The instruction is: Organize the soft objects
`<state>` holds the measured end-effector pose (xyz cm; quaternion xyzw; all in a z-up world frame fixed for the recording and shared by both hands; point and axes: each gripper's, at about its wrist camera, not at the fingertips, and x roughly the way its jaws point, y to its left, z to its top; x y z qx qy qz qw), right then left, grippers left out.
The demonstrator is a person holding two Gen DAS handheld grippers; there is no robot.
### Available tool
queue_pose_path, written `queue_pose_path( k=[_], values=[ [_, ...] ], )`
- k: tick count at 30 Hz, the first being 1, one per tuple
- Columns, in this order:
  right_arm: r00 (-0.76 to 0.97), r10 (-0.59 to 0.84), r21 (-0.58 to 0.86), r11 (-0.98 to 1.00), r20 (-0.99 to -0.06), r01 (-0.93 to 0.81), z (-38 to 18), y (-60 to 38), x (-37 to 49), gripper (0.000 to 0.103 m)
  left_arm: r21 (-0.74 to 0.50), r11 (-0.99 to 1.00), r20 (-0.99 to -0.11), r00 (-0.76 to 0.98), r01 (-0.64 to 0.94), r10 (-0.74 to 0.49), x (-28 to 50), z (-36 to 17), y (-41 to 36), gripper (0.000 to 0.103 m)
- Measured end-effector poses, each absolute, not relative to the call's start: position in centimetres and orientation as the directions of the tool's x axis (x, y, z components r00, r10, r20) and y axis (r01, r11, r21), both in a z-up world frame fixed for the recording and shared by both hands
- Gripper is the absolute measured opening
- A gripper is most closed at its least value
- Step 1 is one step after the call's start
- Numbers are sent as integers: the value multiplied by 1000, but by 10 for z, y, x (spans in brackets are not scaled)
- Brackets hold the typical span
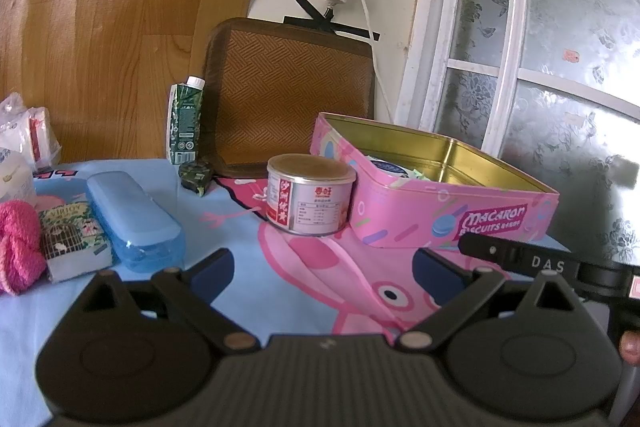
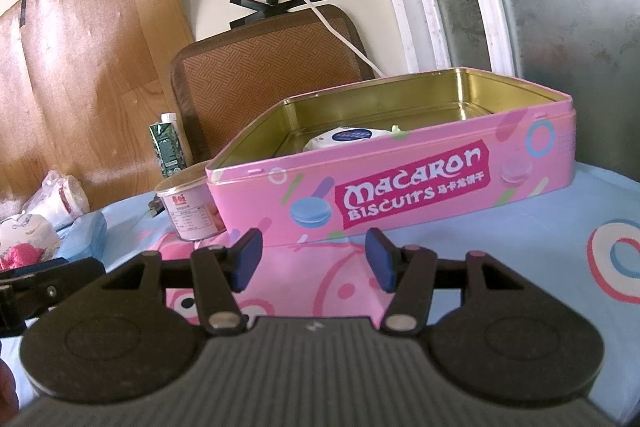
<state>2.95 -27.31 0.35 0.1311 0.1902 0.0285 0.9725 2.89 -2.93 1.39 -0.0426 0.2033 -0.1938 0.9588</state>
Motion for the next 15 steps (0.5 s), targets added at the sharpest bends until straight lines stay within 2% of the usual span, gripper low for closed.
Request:
queue_pose_path(
  k=[4,7,12,15],
  values=[
    [927,109,233,972,-358,-25,4,-268,29,60,-190,917,-368,840,351,-398,24,17,-15,99],
    [931,130,183,981,-342,-70,10,-259,26,60,-161,929,-345,864,332,-368,13,21,7,99],
    [899,333,124,943,-285,-310,43,-225,33,60,-201,953,-318,905,228,-284,4,20,57,99],
    [848,429,67,900,-312,-431,65,-189,60,60,-332,927,-304,911,174,-280,8,15,82,99]
  ],
)
